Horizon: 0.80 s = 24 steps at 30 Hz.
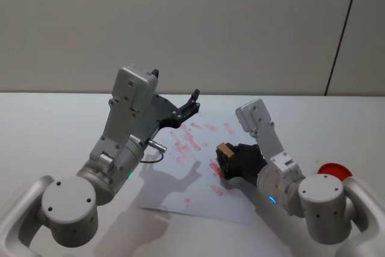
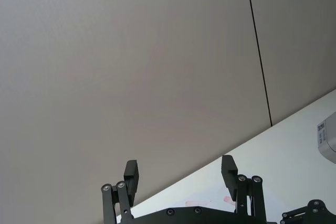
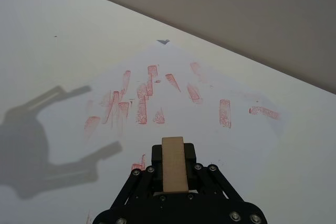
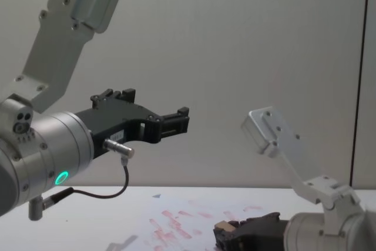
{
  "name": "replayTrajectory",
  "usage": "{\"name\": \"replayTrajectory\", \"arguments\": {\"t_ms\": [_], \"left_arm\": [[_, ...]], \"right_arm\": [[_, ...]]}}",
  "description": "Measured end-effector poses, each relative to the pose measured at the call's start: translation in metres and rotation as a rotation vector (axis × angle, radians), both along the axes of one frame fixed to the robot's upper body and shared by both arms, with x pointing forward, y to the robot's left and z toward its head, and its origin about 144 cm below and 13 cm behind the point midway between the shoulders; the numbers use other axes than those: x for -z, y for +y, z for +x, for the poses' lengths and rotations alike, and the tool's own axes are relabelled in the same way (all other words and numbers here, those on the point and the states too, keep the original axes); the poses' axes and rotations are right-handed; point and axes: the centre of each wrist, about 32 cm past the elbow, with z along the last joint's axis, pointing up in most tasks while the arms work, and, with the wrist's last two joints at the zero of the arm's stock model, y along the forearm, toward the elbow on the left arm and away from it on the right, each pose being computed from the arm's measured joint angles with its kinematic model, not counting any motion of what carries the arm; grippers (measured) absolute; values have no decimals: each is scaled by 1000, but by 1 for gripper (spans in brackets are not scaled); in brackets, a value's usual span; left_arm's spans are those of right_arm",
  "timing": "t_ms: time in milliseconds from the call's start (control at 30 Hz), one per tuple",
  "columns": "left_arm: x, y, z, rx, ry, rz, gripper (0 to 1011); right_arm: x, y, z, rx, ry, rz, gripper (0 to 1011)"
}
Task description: Use the one hand to pick up the stamp and affix it onto the A4 paper.
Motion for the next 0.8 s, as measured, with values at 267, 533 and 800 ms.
{"name": "replayTrajectory", "arguments": {"t_ms": [267,533,800], "left_arm": [[0,0,0,0,0,0,1003],[0,0,0,0,0,0,1003],[0,0,0,0,0,0,1003]], "right_arm": [[1,3,3,19,-15,21,220],[-15,3,10,45,-77,90,220],[-50,-7,12,89,-160,193,220]]}}
